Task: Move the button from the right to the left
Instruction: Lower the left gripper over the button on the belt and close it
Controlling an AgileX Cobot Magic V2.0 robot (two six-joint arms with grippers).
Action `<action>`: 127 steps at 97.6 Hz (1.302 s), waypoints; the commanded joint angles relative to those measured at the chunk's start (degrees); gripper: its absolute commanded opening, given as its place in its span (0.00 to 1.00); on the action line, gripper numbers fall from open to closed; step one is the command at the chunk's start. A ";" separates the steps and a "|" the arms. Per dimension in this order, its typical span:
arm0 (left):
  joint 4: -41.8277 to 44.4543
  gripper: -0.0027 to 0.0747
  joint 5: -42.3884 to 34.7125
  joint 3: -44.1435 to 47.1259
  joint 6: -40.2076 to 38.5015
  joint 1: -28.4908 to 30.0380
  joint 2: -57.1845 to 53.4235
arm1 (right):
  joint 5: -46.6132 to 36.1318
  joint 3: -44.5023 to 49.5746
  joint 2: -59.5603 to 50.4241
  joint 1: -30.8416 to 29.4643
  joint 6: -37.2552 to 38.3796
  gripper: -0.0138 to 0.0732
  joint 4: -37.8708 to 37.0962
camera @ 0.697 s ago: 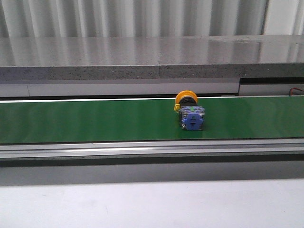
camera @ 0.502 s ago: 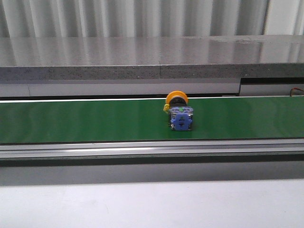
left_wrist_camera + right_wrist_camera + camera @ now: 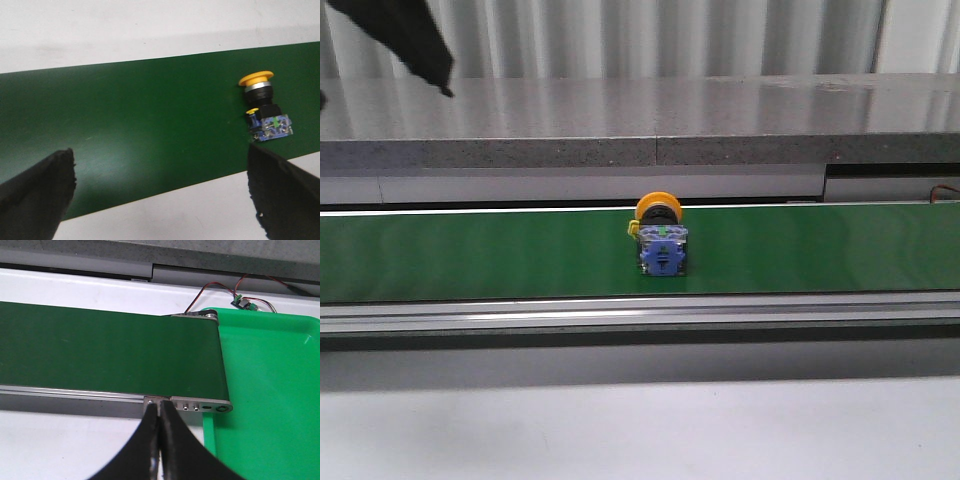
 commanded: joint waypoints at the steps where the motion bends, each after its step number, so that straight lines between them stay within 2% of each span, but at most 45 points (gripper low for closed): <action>1: 3.07 0.89 -3.68 -4.53 -3.43 -3.32 2.96 | -3.62 -1.39 0.15 -0.26 -0.04 0.08 -0.10; 29: 5.59 0.89 -3.77 -12.68 -4.36 -9.28 14.86 | -3.62 -1.39 0.15 -0.26 -0.04 0.08 -0.10; 53: 5.72 0.89 -3.77 -15.99 -4.36 -9.59 20.99 | -3.62 -1.39 0.15 -0.26 -0.04 0.08 -0.10; 108: 6.10 0.89 -1.37 -15.99 -4.47 -10.23 26.12 | -3.62 -1.39 0.15 -0.26 -0.04 0.08 -0.10; 117: 6.49 0.85 -0.85 -15.99 -4.47 -10.23 26.12 | -3.62 -1.39 0.15 -0.26 -0.04 0.08 -0.10; 127: 6.80 0.72 0.16 -15.99 -4.47 -10.23 26.12 | -3.62 -1.39 0.15 -0.26 -0.04 0.08 -0.10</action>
